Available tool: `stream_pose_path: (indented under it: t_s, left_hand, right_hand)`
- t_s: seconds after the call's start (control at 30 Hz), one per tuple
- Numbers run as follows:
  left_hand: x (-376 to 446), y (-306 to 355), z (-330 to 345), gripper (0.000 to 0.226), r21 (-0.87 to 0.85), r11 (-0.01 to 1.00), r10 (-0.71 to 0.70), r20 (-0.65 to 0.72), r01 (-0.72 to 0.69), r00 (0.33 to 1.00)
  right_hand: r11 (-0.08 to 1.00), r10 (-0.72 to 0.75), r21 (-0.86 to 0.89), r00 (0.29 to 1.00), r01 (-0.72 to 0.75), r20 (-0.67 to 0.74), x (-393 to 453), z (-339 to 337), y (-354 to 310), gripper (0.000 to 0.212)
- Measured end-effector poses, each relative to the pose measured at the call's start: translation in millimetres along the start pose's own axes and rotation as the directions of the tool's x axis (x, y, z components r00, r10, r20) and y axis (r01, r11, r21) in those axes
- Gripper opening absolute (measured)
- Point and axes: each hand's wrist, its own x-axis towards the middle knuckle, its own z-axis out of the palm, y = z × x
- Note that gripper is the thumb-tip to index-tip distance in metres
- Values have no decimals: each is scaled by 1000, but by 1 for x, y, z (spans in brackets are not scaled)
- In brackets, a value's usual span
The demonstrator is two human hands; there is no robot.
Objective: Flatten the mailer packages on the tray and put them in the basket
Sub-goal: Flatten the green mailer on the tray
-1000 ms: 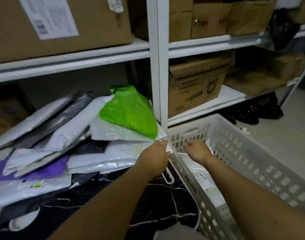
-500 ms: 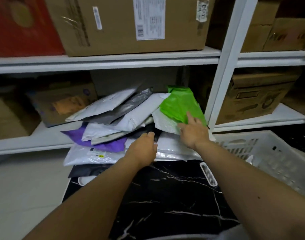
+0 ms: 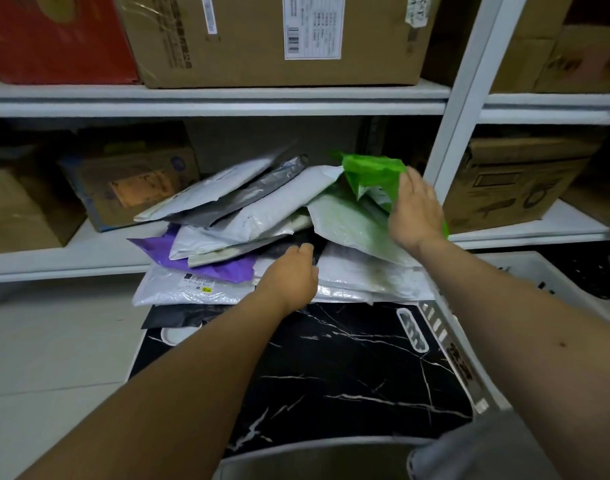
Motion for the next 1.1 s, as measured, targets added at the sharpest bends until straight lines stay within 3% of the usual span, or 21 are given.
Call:
stream_pose_path:
  t_s: [0.23, 0.53, 0.67, 0.73, 0.8, 0.9, 0.97, 1.03, 1.1]
  left_hand:
    - [-21, 19, -7, 33, -66, 998, -9, 13, 10, 1000]
    - [-65, 43, -27, 39, -232, 963, -125, 56, 134, 991]
    - [-83, 44, -32, 56, -460, 837, -276, 112, 296, 955]
    - [-96, 40, -33, 63, -635, 683, -351, 149, 362, 924]
    - [-110, 31, -33, 65, -795, 451, -416, 214, 405, 884]
    - [-129, -1, -35, 73, -842, 208, -542, 324, 498, 775]
    - [-135, -34, -29, 76, -829, 107, -616, 379, 549, 691]
    - [-141, -63, -19, 66, -831, 48, -626, 407, 554, 665]
    - [-148, -83, -6, 46, -819, 40, -651, 413, 572, 637]
  right_hand:
    - [992, 99, 100, 949, -72, -299, -14, -90, -11, 69]
    - [969, -1, 228, 921, 98, -390, -80, -163, -46, 48]
    - [953, -29, 269, 925, 141, -380, -109, -199, -73, 49]
    - [931, -12, 343, 949, 125, -315, -119, -211, -84, 53]
    - [864, 46, 498, 974, 73, -222, -121, -212, -87, 54]
    - [680, 156, 729, 987, -78, -40, -118, -191, -76, 45]
    - [502, 263, 827, 955, -254, 135, -122, -162, -65, 20]
    - [247, 310, 875, 889, -417, 336, -131, -123, -52, 20]
    - [193, 314, 816, 822, -546, 475, -148, -81, -39, 32]
